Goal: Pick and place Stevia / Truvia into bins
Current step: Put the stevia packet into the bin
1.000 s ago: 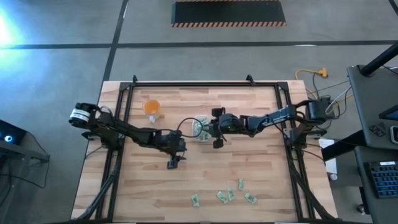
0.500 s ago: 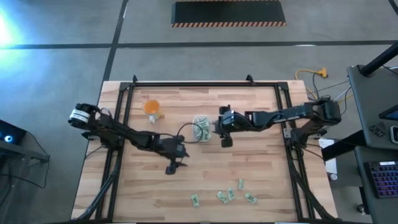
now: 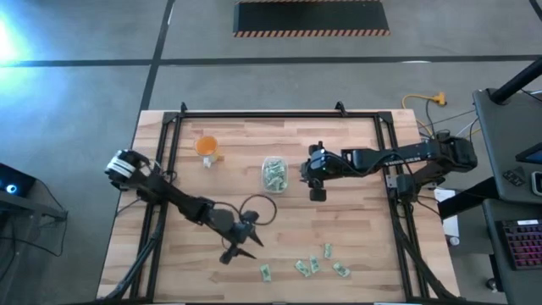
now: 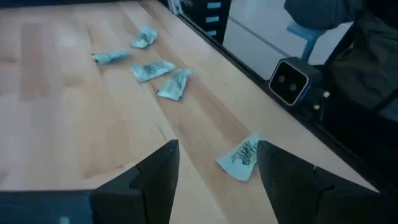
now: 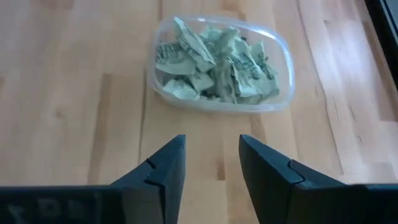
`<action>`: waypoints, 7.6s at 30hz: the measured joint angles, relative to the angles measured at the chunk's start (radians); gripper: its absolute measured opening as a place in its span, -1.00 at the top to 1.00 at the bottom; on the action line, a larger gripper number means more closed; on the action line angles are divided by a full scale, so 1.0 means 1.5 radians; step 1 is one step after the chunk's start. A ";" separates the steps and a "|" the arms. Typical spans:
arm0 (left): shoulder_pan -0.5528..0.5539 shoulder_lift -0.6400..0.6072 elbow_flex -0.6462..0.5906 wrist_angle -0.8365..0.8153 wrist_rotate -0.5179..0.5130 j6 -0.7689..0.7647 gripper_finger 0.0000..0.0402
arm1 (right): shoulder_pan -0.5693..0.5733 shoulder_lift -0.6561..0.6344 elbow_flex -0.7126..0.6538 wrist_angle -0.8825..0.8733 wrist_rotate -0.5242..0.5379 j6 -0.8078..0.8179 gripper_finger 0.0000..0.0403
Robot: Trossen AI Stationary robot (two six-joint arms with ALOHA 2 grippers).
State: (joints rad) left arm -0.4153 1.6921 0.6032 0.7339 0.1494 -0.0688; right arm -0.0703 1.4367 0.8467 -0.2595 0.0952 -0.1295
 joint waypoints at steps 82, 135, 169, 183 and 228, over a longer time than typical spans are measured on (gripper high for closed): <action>0.357 -0.003 0.143 -0.333 -0.268 0.242 0.97 | 0.009 -0.002 0.000 -0.068 -0.046 0.027 0.45; 0.320 -0.138 0.164 -0.448 -0.092 0.142 -0.06 | 0.009 -0.002 -0.001 -0.068 -0.087 0.067 0.49; 0.085 -0.138 0.074 -0.338 -0.100 0.125 -0.06 | 0.494 0.043 -0.053 -0.027 0.067 0.484 0.54; 0.085 -0.138 0.074 -0.327 -0.101 0.121 -0.06 | 0.498 0.134 -0.052 -0.042 0.028 0.556 0.42; 0.090 -0.138 0.039 -0.319 -0.111 0.120 -0.06 | 0.031 0.131 -0.006 0.289 0.182 -0.007 0.96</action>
State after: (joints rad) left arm -0.2806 1.4857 0.6623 0.2559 -0.0169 0.1105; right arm -0.0234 1.6337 0.8379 0.1738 0.3675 -0.1401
